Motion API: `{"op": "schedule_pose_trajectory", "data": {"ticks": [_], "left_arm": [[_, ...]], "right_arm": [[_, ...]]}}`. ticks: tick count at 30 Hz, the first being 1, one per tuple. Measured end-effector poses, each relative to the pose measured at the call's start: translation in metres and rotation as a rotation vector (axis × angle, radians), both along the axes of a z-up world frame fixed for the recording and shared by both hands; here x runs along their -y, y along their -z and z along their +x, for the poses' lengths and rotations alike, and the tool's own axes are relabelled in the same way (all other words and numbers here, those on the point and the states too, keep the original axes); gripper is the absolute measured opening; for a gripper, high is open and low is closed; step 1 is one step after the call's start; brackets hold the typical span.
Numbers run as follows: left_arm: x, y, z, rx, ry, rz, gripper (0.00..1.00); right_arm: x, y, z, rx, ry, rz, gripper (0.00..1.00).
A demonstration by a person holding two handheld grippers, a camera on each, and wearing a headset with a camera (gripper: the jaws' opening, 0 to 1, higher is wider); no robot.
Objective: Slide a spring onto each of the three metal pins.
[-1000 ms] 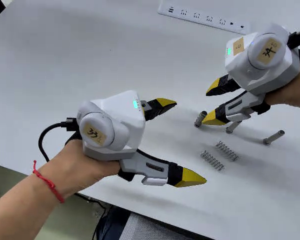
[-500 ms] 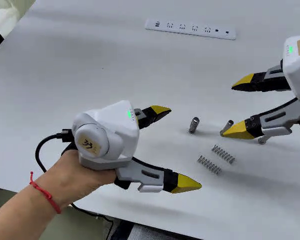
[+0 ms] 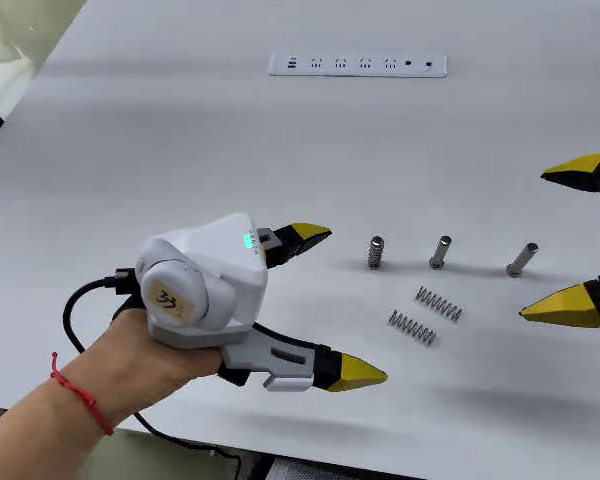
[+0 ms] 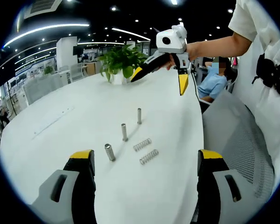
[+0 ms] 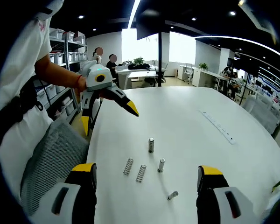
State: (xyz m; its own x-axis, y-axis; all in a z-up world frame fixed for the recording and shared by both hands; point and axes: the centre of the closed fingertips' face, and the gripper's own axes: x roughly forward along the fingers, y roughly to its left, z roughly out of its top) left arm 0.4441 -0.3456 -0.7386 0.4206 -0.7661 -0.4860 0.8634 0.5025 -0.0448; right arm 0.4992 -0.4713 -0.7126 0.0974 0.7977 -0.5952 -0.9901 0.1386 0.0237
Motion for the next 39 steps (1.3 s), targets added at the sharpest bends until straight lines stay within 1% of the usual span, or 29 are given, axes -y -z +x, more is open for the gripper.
{"op": "schedule_pose_trajectory", "data": {"ticks": [1, 3, 4, 6, 7, 8, 9, 10, 12, 14, 15, 17, 18, 21, 22, 23, 25, 27, 28, 29, 30, 31, 32, 33, 34, 36, 39], "left_arm": [[0.001, 0.002, -0.001, -0.001, 0.014, 0.017, 0.89], [0.002, 0.006, -0.001, 0.005, 0.035, 0.053, 0.89], [0.003, 0.007, -0.001, 0.006, 0.044, 0.063, 0.89], [0.005, 0.010, -0.002, 0.000, 0.065, 0.082, 0.87], [0.005, 0.013, -0.003, -0.003, 0.081, 0.099, 0.85], [0.006, 0.013, -0.003, -0.002, 0.086, 0.105, 0.84], [0.007, 0.016, -0.003, 0.000, 0.100, 0.123, 0.84], [0.008, 0.017, -0.003, 0.001, 0.109, 0.131, 0.83], [0.011, 0.020, -0.002, -0.002, 0.121, 0.140, 0.81], [0.014, 0.025, 0.000, -0.011, 0.131, 0.152, 0.76], [0.016, 0.029, 0.002, -0.014, 0.139, 0.168, 0.75], [0.020, 0.033, 0.003, -0.013, 0.158, 0.181, 0.71], [0.021, 0.034, 0.004, -0.014, 0.162, 0.183, 0.69], [0.027, 0.043, 0.006, -0.019, 0.195, 0.205, 0.61], [0.028, 0.045, 0.007, -0.025, 0.199, 0.213, 0.58], [0.030, 0.049, 0.007, -0.031, 0.215, 0.233, 0.55], [0.032, 0.056, 0.008, -0.021, 0.247, 0.274, 0.50], [0.034, 0.063, 0.009, -0.027, 0.266, 0.306, 0.45], [0.033, 0.067, 0.011, -0.019, 0.278, 0.336, 0.42], [0.032, 0.070, 0.012, -0.013, 0.287, 0.364, 0.36], [0.034, 0.072, 0.012, -0.009, 0.298, 0.373, 0.33], [0.037, 0.074, 0.012, -0.013, 0.304, 0.377, 0.31], [0.037, 0.077, 0.013, -0.015, 0.308, 0.393, 0.29], [0.038, 0.080, 0.013, -0.011, 0.323, 0.422, 0.29], [0.039, 0.082, 0.013, -0.004, 0.331, 0.428, 0.28], [0.042, 0.086, 0.015, -0.001, 0.336, 0.450, 0.25], [0.045, 0.094, 0.014, -0.004, 0.353, 0.477, 0.22]], "right_arm": [[0.005, -0.001, -0.002, -0.005, 0.013, 0.022, 0.91], [0.013, 0.001, -0.007, -0.006, 0.026, 0.040, 0.94], [0.016, 0.001, -0.010, -0.010, 0.030, 0.044, 0.95], [0.024, 0.003, -0.014, -0.010, 0.043, 0.067, 0.98], [0.030, 0.004, -0.016, -0.009, 0.046, 0.074, 0.99], [0.031, 0.005, -0.016, -0.009, 0.046, 0.075, 0.99], [0.037, 0.008, -0.017, -0.011, 0.053, 0.078, 0.99], [0.042, 0.010, -0.017, -0.009, 0.057, 0.082, 0.99], [0.054, 0.018, -0.018, -0.013, 0.063, 0.067, 0.99], [0.064, 0.025, -0.019, -0.017, 0.069, 0.056, 0.99], [0.068, 0.026, -0.020, -0.022, 0.077, 0.057, 0.99], [0.074, 0.028, -0.021, -0.028, 0.092, 0.062, 0.99], [0.076, 0.029, -0.022, -0.027, 0.094, 0.062, 0.99], [0.083, 0.033, -0.025, -0.035, 0.100, 0.062, 0.99], [0.085, 0.034, -0.025, -0.037, 0.102, 0.063, 0.99], [0.087, 0.035, -0.026, -0.038, 0.103, 0.064, 0.99], [0.091, 0.036, -0.026, -0.042, 0.111, 0.061, 0.99], [0.094, 0.036, -0.025, -0.042, 0.119, 0.063, 0.98], [0.095, 0.036, -0.024, -0.043, 0.126, 0.066, 0.98], [0.096, 0.036, -0.024, -0.043, 0.131, 0.068, 0.97], [0.097, 0.036, -0.024, -0.043, 0.134, 0.068, 0.97], [0.099, 0.037, -0.024, -0.044, 0.139, 0.068, 0.97], [0.100, 0.037, -0.024, -0.044, 0.141, 0.068, 0.96], [0.101, 0.038, -0.024, -0.046, 0.146, 0.070, 0.96], [0.101, 0.038, -0.024, -0.048, 0.149, 0.072, 0.96], [0.102, 0.038, -0.025, -0.050, 0.156, 0.072, 0.95], [0.105, 0.039, -0.026, -0.052, 0.165, 0.075, 0.95]]}}
